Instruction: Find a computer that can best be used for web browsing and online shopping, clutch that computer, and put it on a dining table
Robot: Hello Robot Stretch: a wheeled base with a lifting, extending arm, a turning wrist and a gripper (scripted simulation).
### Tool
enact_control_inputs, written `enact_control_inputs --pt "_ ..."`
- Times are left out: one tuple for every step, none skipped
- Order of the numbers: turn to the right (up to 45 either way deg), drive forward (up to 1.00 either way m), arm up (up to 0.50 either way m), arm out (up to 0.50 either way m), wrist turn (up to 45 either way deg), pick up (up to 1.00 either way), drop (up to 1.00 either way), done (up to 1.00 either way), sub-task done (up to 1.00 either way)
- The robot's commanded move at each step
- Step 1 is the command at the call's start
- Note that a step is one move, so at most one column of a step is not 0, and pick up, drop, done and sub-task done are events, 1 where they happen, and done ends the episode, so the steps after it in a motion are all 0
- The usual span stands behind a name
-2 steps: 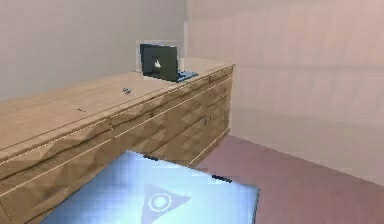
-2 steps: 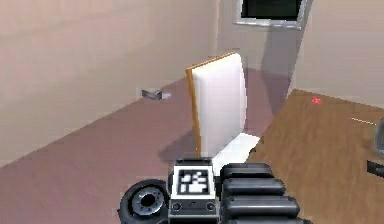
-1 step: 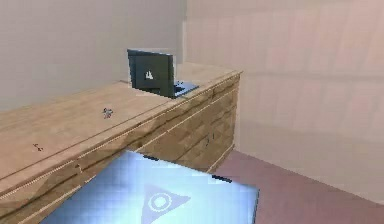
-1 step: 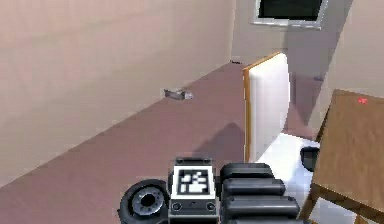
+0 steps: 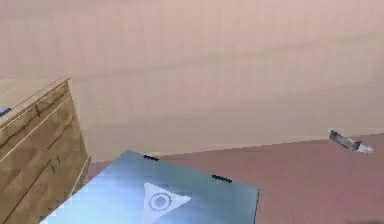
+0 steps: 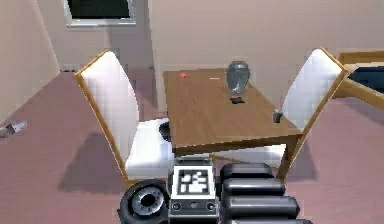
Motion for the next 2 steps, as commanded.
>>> enact_control_inputs --pt "39.0 0.0 0.0 0.0 0.0 0.0 0.0 0.0 0.0" --pt "0.0 0.35 0.0 0.0 0.0 0.0 0.0 0.0 0.0"
